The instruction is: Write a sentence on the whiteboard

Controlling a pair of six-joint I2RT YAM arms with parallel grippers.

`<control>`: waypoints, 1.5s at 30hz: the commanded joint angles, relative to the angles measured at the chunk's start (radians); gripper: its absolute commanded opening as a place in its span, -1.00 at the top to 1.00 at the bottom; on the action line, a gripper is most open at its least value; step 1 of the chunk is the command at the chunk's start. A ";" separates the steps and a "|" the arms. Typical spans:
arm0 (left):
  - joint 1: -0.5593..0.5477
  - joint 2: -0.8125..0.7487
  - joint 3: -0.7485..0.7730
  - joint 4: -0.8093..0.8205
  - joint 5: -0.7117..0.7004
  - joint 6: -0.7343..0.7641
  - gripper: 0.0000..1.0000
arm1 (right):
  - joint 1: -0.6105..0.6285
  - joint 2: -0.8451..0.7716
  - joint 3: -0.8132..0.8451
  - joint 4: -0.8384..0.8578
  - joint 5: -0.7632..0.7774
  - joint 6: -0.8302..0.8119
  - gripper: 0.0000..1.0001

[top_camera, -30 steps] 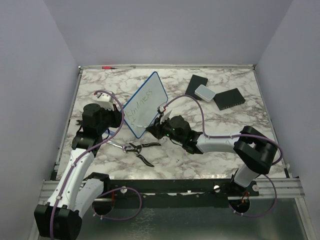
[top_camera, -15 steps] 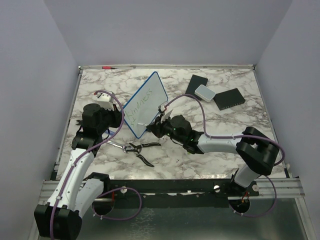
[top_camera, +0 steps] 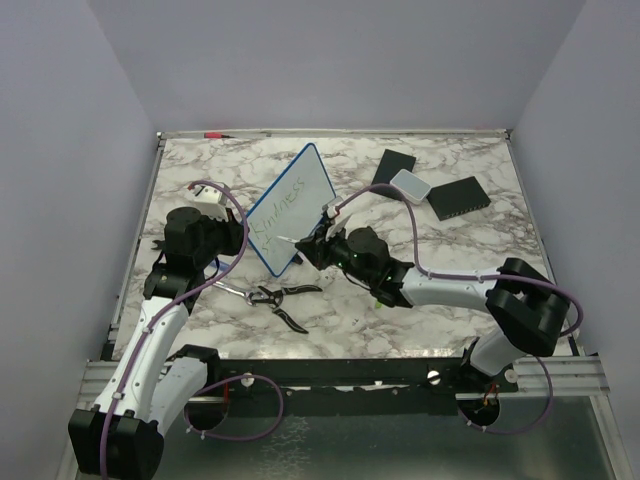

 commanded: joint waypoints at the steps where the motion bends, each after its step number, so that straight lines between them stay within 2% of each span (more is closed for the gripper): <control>1: -0.005 -0.008 -0.006 -0.005 -0.004 0.013 0.95 | 0.004 0.038 0.035 -0.014 0.032 -0.021 0.99; 17: -0.006 -0.009 -0.006 -0.004 -0.002 0.014 0.94 | 0.003 0.098 0.100 -0.030 0.068 -0.043 0.99; 26: -0.006 -0.007 -0.007 -0.004 -0.004 0.014 0.95 | 0.002 0.088 0.087 -0.004 -0.023 -0.098 0.99; 36: -0.008 -0.007 -0.007 -0.004 -0.004 0.015 0.95 | 0.004 0.086 0.043 -0.017 -0.058 -0.075 0.99; 45: -0.007 -0.006 -0.007 -0.004 -0.004 0.015 0.94 | 0.005 0.105 0.048 -0.054 0.004 -0.050 0.99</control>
